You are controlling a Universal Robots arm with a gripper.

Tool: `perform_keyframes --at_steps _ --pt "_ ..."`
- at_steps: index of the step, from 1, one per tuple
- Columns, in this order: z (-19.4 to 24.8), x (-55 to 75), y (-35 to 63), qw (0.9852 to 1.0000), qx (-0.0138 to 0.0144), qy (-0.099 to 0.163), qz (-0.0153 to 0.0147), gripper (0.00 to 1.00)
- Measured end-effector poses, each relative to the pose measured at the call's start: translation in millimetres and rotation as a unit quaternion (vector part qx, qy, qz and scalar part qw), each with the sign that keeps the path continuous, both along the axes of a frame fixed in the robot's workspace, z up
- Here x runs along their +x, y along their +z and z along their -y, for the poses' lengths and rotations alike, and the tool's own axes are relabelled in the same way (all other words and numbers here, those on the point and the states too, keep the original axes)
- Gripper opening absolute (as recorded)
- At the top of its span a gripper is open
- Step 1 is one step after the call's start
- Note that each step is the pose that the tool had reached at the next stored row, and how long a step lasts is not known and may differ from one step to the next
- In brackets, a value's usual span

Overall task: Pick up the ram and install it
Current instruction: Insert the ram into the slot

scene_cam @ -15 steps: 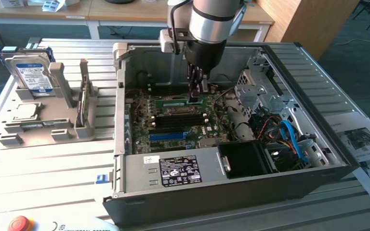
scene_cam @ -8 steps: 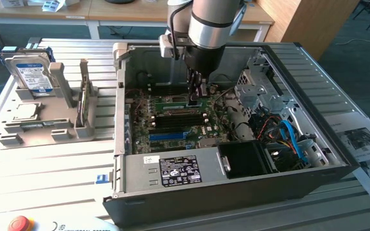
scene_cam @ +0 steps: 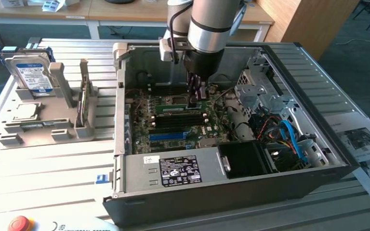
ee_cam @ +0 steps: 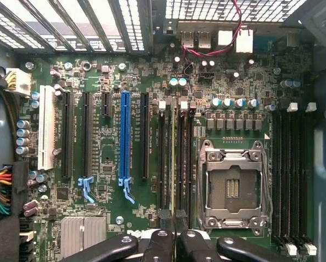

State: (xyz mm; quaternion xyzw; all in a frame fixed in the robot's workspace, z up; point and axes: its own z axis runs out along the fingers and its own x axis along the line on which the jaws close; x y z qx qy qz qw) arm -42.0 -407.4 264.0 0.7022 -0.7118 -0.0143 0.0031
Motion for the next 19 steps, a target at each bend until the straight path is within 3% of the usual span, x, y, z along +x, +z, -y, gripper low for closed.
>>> perform_keyframes --at_steps 19 --pt "0.1 3.0 -5.8 1.0 0.0002 0.0 0.0 0.12"
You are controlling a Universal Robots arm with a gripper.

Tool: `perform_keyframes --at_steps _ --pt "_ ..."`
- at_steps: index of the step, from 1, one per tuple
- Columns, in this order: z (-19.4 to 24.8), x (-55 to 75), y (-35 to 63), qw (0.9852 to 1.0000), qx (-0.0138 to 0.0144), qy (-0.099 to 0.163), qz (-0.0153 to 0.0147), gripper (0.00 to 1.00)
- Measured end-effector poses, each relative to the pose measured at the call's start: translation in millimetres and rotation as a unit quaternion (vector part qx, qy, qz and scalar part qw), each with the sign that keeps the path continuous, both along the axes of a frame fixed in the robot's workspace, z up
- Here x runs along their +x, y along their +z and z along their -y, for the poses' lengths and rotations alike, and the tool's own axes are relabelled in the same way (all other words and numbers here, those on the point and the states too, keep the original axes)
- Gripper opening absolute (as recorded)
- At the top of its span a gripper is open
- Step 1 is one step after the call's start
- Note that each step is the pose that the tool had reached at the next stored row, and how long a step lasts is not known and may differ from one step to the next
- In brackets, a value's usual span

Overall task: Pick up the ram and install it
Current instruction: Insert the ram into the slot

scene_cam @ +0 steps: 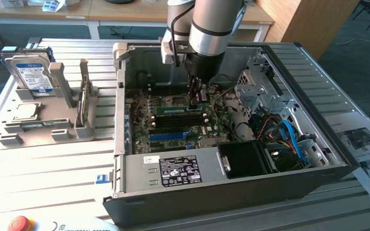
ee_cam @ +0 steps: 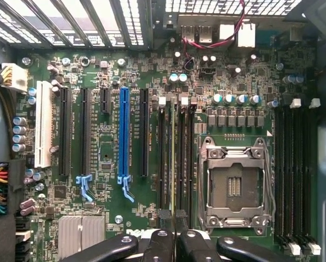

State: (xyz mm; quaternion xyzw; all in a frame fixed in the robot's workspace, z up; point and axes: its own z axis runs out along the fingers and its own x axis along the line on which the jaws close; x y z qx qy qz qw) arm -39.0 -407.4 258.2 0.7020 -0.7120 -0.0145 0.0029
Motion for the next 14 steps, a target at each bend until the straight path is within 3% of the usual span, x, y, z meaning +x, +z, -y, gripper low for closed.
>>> perform_keyframes --at_steps 8,14 --pt "0.1 0.0 -9.8 1.0 0.0 0.0 0.0001 0.12" --pt "0.2 0.0 -10.2 1.0 0.0 0.0 0.0001 0.12"
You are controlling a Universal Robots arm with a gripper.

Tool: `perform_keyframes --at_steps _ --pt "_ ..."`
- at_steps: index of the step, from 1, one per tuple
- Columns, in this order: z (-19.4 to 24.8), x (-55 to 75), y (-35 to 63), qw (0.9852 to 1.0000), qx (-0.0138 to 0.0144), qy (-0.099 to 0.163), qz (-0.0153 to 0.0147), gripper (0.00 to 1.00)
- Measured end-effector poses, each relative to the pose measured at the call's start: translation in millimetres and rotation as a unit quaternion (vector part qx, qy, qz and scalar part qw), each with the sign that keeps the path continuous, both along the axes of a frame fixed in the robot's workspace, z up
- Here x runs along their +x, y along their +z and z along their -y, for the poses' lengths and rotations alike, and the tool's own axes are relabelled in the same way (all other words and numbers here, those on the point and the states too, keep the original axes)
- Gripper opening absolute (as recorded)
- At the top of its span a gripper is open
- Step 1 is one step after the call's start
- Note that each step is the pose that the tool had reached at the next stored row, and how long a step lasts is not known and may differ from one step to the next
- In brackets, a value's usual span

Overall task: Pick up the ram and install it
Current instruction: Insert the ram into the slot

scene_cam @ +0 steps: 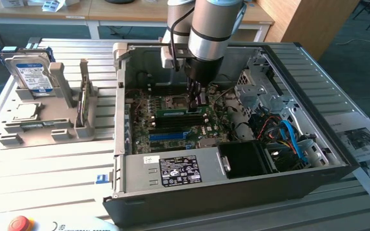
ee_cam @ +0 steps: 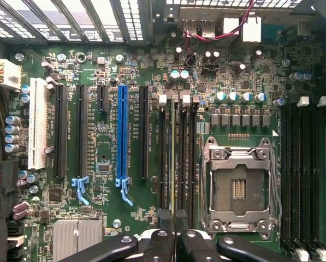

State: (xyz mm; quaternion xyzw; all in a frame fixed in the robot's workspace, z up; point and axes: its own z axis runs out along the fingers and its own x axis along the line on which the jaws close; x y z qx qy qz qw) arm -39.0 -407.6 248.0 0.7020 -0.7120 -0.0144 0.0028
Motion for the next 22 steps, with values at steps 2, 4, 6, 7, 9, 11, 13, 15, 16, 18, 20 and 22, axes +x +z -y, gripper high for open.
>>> perform_keyframes --at_steps 2,4,6,7,9,11,13,15,16,18,20,22 --pt "0.8 0.1 -0.1 1.0 0.0 0.0 0.0 0.12" --pt "2.2 0.0 0.0 1.0 0.0 0.0 0.0 0.12" --pt "3.6 0.0 0.0 1.0 0.0 0.0 0.0 0.12" --pt "4.3 0.0 0.0 1.0 0.0 0.0 0.0 0.12" --pt "5.6 0.0 -0.1 1.0 -0.0001 0.0 0.0 0.12" --pt "5.8 -0.1 -0.1 1.0 -0.0001 0.0 0.0 0.12" --pt "5.8 0.0 -0.1 1.0 0.0 0.0 0.0 0.12" --pt "5.9 0.0 -0.2 1.0 0.0001 0.0 0.0 0.12" --pt "5.9 0.0 -0.3 1.0 0.0002 0.0 0.0 0.12" --pt "6.1 0.0 -0.3 1.0 0.0002 0.0 0.0 0.12" --pt "6.1 0.0 -0.3 1.0 0.0001 0.0 -0.0001 0.12" --pt "6.1 0.0 -1.1 1.0 0.0002 0.0 0.0001 0.12"
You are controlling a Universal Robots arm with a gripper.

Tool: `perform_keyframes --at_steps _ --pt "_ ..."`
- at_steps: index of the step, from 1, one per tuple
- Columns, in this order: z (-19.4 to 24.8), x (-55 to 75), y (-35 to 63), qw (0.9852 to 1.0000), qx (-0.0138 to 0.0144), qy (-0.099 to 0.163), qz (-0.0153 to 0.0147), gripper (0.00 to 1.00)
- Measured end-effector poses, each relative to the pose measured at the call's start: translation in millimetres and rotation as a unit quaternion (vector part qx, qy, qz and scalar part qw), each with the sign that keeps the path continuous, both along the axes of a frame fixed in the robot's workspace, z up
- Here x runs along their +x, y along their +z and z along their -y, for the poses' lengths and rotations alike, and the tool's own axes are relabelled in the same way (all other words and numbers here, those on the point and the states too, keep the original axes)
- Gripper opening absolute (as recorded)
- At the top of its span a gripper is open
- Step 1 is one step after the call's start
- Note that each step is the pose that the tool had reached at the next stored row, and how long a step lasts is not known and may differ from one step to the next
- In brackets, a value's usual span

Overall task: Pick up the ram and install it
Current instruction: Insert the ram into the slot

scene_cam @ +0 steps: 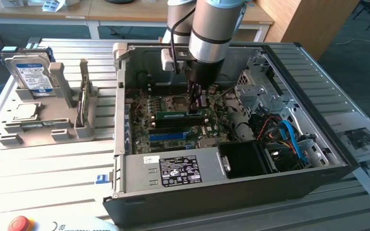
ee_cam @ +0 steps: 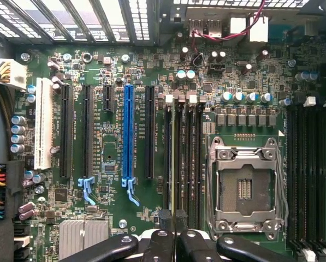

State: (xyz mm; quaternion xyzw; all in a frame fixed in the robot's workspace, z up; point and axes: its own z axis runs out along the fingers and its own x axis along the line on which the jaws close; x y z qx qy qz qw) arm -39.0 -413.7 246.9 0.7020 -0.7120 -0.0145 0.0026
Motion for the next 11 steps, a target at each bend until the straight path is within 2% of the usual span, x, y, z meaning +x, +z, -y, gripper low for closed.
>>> perform_keyframes --at_steps 6,11 --pt "-0.1 0.0 -5.9 1.0 0.0 0.0 0.0009 0.12" --pt "-0.1 0.0 -6.1 1.0 -0.0001 0.0 0.0009 0.12"
